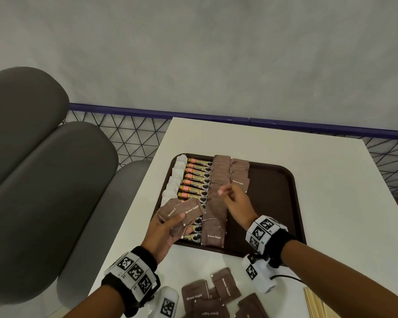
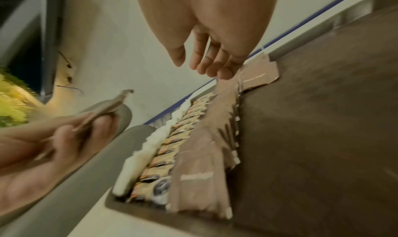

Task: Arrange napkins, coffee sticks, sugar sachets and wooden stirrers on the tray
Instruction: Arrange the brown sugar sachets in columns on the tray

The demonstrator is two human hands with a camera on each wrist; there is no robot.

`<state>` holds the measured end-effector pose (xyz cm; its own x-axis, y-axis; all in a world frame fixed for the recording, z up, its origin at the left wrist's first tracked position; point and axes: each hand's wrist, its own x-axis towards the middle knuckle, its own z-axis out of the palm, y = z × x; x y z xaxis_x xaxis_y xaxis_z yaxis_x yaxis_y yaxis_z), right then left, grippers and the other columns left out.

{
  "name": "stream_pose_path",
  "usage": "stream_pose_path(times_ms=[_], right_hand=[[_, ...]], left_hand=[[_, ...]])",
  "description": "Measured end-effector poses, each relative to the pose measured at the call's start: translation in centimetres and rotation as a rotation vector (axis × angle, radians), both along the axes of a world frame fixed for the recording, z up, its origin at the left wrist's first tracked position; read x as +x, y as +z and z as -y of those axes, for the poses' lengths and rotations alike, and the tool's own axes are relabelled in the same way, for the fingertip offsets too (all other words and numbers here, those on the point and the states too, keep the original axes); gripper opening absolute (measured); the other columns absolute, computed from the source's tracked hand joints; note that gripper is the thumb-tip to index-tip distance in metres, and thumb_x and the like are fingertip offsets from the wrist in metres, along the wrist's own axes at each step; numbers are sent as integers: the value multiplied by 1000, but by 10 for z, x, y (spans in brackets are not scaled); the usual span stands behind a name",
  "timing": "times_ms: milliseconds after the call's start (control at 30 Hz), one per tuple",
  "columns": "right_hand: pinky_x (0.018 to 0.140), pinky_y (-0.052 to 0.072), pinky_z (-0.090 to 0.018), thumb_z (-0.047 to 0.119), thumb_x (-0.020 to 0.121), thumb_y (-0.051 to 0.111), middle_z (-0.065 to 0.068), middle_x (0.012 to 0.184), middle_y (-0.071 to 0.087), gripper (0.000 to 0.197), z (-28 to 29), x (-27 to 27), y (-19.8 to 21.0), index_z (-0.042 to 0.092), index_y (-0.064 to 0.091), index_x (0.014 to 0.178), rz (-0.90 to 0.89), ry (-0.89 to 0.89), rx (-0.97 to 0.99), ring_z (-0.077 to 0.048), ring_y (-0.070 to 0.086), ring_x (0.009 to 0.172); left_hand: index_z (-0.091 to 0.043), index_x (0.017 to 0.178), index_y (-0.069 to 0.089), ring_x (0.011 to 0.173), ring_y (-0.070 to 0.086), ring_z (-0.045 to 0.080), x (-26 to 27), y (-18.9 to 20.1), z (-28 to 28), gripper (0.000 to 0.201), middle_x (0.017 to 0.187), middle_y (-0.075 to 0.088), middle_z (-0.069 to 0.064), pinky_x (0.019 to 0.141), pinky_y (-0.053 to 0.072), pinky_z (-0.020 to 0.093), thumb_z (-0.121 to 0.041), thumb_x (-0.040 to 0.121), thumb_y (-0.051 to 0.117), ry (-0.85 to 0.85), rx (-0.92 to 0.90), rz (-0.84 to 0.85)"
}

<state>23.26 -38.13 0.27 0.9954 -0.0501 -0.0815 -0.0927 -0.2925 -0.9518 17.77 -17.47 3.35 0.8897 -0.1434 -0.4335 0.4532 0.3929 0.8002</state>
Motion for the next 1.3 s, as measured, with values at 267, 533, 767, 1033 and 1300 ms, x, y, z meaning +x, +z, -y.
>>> stream_pose_path(times_ms=[267,533,767,1033,1300], right_hand=[[63,42,-7,9,87,59,7,76,58,13,-26,-26,10,21,59,84,-150,341,148,11,54,62],[62,43,-14,6,86,60,1,76,58,10,7,-8,3,15,56,82,-132,-59,89,-10,54,69],[75,35,-22,10,86,61,-8,90,60,18,51,19,-14,-1,63,100,-214,-415,-148,-22,56,88],[96,42,-38,24,85,63,-11,106,67,14,58,50,-36,16,64,96,-376,-399,-375,-32,56,107],[97,31,-36,24,89,55,-13,108,65,16,54,57,-36,14,62,100,-353,-347,-604,-30,46,114]], left_hand=[[-7,124,52,95,67,28,-9,3,2,41,119,63,19,69,58,35,-1,84,59,-27,18,-3],[-8,113,59,85,70,34,-6,2,-1,24,104,67,21,70,59,41,-3,90,50,34,-43,-83],[-8,116,56,83,71,33,0,-3,-7,28,102,68,19,68,60,42,-2,91,44,34,-54,-117],[-15,121,55,93,69,34,9,-11,-15,30,104,71,12,74,58,43,-8,94,43,10,-1,-121],[-12,125,52,101,65,38,12,-16,-22,34,117,63,18,67,58,42,-4,93,43,13,-4,-156]])
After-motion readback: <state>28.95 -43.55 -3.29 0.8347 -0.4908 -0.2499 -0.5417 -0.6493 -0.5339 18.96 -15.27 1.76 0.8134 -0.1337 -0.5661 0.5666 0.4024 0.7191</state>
